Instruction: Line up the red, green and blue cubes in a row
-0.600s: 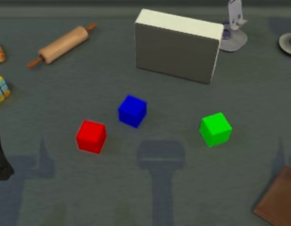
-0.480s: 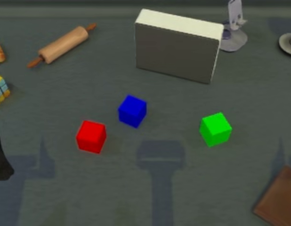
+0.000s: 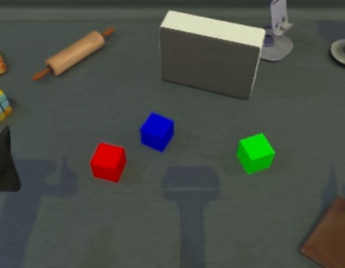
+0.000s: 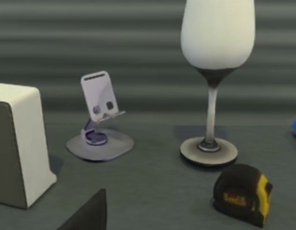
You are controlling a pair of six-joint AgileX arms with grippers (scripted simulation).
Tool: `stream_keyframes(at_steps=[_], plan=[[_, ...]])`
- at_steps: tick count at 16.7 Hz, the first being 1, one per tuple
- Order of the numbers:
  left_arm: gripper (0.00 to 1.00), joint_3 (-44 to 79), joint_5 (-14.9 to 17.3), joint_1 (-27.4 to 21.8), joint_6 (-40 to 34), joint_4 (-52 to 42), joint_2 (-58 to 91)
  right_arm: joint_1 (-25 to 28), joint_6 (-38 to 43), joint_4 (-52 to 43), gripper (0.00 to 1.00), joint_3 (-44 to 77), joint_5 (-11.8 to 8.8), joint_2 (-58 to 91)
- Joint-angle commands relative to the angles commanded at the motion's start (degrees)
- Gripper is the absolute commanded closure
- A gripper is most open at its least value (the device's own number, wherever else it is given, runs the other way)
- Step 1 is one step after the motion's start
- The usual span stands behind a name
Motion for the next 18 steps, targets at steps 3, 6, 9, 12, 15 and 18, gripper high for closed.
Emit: stream_keyframes(at_steps=[3, 6, 9, 12, 15, 18], plan=[[0.00, 12.5, -0.1, -3.3, -1.1, -9.1, 17.4, 0.0, 0.0, 0.0, 0.00, 0.0, 0.0, 0.0], [0.00, 25.5, -0.2, -6.9, -2.2, -19.1, 36.8, 0.0, 0.0, 0.0, 0.00, 0.0, 0.0, 0.0], [0.00, 38.0, -0.2, -10.5, -3.3, -28.8, 54.6, 0.0, 0.0, 0.0, 0.00, 0.0, 0.0, 0.0], [0.00, 49.5, -0.2, -13.7, -4.3, -37.3, 69.4, 0.0, 0.0, 0.0, 0.00, 0.0, 0.0, 0.0], [0.00, 59.2, -0.1, -16.3, -5.2, -44.0, 81.6, 0.0, 0.0, 0.0, 0.00, 0.0, 0.0, 0.0], [0.00, 66.2, -0.1, -18.1, -5.8, -48.4, 90.0, 0.0, 0.0, 0.0, 0.00, 0.0, 0.0, 0.0]])
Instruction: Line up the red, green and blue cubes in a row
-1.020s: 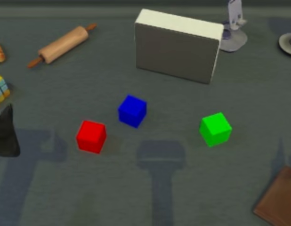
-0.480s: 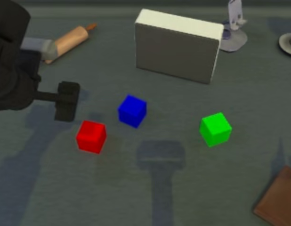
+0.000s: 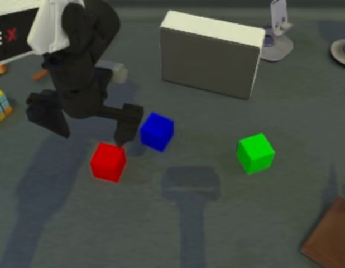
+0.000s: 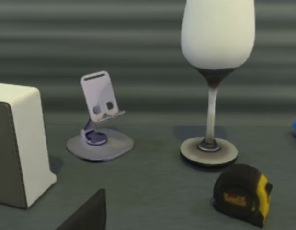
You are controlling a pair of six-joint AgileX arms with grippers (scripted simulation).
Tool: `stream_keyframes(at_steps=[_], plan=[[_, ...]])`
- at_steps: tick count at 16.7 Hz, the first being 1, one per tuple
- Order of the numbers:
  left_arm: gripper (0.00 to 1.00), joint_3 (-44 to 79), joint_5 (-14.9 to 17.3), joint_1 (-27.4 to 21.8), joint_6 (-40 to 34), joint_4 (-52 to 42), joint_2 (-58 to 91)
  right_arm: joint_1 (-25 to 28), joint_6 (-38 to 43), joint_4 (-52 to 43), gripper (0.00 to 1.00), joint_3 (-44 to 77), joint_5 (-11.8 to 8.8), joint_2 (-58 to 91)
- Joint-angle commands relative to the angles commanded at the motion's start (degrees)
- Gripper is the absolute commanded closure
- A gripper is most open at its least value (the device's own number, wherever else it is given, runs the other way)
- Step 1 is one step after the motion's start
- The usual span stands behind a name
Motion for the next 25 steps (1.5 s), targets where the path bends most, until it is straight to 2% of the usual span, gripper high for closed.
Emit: stream_keyframes(at_steps=[9, 12, 17, 23, 25], plan=[[0.00, 2.8, 0.0, -0.5, -0.2, -1.5, 3.2, 0.0, 0.0, 0.0, 0.00, 0.0, 0.0, 0.0], [0.00, 0.2, 0.0, -0.6, -0.1, 2.5, 4.9, 0.0, 0.0, 0.0, 0.00, 0.0, 0.0, 0.0], [0.00, -6.4, 0.1, -0.6, 0.0, 14.4, 9.6, 0.0, 0.0, 0.0, 0.00, 0.0, 0.0, 0.0], [0.00, -7.7, 0.1, -0.7, -0.1, 16.3, 10.6, 0.0, 0.0, 0.0, 0.00, 0.0, 0.0, 0.0], [0.15, -7.7, 0.1, -0.7, -0.1, 16.3, 10.6, 0.0, 0.0, 0.0, 0.00, 0.0, 0.0, 0.0]])
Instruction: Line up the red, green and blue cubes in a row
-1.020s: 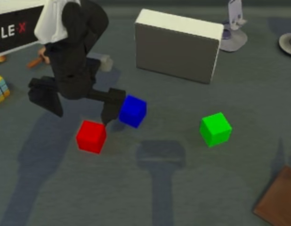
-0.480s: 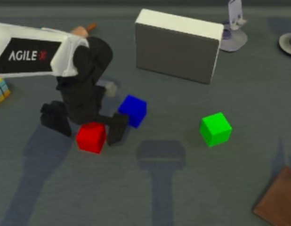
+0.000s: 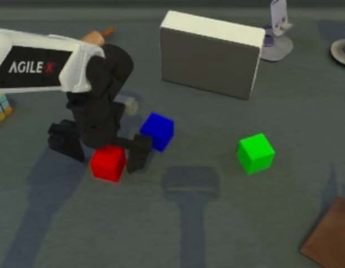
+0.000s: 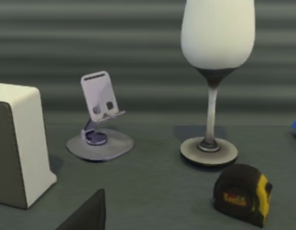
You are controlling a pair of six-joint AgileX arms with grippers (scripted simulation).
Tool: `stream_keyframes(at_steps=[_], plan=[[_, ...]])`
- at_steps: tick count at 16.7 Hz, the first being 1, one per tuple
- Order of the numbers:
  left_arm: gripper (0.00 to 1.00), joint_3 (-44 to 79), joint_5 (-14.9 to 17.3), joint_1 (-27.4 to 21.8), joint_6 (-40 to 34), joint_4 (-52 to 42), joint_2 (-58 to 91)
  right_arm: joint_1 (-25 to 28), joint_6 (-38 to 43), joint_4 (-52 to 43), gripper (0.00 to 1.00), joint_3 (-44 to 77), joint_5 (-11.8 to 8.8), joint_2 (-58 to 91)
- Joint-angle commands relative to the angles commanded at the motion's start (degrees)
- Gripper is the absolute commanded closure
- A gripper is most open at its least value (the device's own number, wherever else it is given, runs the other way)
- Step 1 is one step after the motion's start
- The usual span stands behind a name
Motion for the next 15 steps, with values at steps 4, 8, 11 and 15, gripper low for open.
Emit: stream_keyframes(at_steps=[4, 8, 11, 15], plan=[[0.45, 0.0, 0.0, 0.0, 0.0, 0.0, 0.0, 0.0, 0.0, 0.0, 0.00, 0.0, 0.0, 0.0], [0.75, 0.0, 0.0, 0.0, 0.0, 0.0, 0.0, 0.0, 0.0, 0.0, 0.00, 0.0, 0.0, 0.0], [0.98, 0.0, 0.0, 0.0, 0.0, 0.0, 0.0, 0.0, 0.0, 0.0, 0.00, 0.0, 0.0, 0.0], [1.00, 0.0, 0.0, 0.0, 0.0, 0.0, 0.0, 0.0, 0.0, 0.0, 0.00, 0.0, 0.0, 0.0]])
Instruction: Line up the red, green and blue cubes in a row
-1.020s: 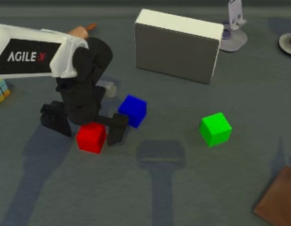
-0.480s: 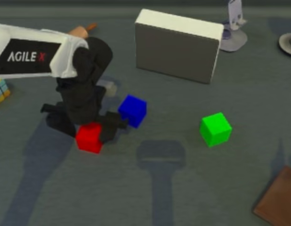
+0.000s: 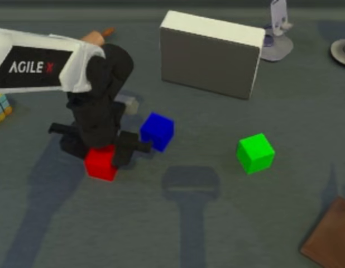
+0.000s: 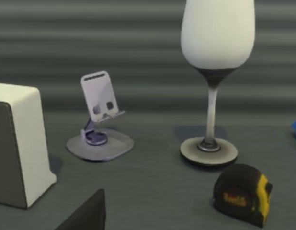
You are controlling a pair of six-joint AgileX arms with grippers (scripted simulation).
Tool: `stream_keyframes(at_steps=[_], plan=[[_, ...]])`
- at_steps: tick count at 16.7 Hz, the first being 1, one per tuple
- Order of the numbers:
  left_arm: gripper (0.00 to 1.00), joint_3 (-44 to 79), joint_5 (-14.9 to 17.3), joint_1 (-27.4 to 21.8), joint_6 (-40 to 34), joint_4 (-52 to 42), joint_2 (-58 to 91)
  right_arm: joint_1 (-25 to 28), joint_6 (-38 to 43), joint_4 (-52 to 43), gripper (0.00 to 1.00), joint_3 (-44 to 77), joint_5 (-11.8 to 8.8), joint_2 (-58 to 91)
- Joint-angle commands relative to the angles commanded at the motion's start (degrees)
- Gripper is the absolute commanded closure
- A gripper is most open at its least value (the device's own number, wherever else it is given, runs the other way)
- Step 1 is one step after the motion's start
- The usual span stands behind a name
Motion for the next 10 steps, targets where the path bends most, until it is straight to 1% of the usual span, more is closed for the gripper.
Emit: stream_keyframes(at_steps=[6, 8, 10], plan=[[1.00, 0.8, -0.2, 0.1, 0.2, -0.9, -1.8, 0.0, 0.0, 0.0, 0.00, 0.0, 0.0, 0.0], [1.00, 2.4, -0.3, 0.3, 0.1, -3.1, -2.5, 0.0, 0.0, 0.0, 0.00, 0.0, 0.0, 0.0], [1.00, 4.9, -0.3, 0.6, 0.0, -7.6, -4.0, 0.0, 0.0, 0.0, 0.00, 0.0, 0.0, 0.0]])
